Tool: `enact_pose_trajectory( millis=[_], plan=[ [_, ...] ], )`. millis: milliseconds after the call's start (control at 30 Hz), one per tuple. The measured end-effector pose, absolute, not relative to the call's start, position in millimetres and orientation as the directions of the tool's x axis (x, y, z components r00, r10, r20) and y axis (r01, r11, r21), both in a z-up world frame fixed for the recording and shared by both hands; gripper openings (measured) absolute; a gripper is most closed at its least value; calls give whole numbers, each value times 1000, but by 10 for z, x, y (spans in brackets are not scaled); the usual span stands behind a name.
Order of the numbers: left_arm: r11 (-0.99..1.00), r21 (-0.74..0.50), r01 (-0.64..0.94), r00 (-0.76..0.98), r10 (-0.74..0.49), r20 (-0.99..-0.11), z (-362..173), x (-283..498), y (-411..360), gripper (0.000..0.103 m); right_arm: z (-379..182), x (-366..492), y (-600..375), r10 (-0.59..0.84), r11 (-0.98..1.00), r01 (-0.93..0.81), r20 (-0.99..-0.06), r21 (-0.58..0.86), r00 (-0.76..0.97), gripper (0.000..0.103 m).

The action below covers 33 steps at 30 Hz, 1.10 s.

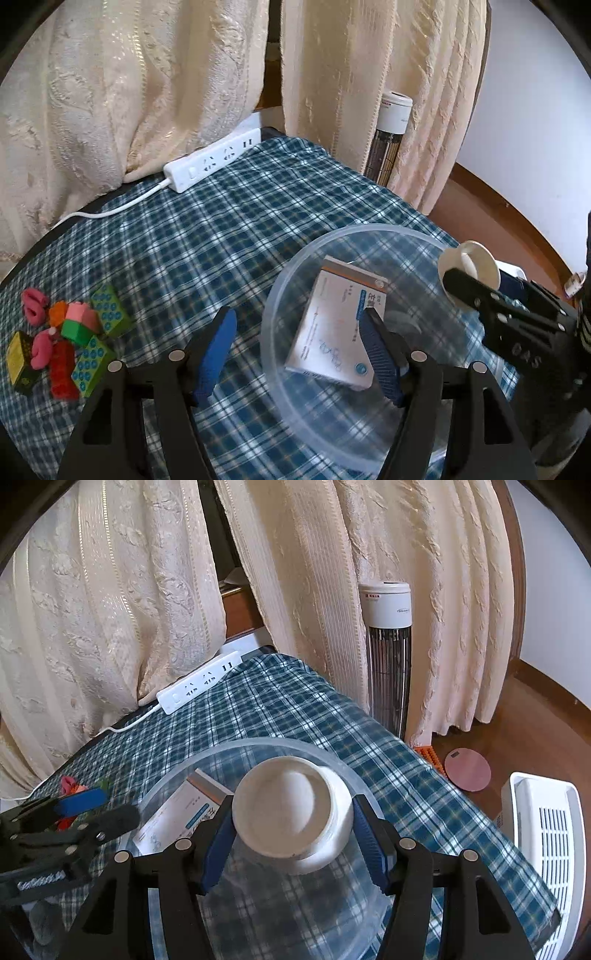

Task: Organize objects
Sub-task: 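Lower the box into the clear bowl and open the left gripper while the right gripper releases the cup there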

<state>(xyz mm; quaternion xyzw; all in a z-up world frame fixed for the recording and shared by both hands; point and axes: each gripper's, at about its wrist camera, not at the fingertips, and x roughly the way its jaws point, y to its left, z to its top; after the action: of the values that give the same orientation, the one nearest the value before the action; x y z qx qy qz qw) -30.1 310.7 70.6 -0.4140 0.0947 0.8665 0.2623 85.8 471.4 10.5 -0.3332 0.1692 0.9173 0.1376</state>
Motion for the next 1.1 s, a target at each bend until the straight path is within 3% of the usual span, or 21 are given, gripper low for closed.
enact_pose_trajectory(
  millis=[100,1100],
  plan=[
    [-855,-54,-517,-527,367,-766,707,-293,3015,71,107,839,4717,140,-903,-366,-652,224,-745,70],
    [-938,-69,-340,-577,266,-772,717,-287,1922,72,336,876,3857,40,-939,-237,-606,250,-794,72]
  ],
)
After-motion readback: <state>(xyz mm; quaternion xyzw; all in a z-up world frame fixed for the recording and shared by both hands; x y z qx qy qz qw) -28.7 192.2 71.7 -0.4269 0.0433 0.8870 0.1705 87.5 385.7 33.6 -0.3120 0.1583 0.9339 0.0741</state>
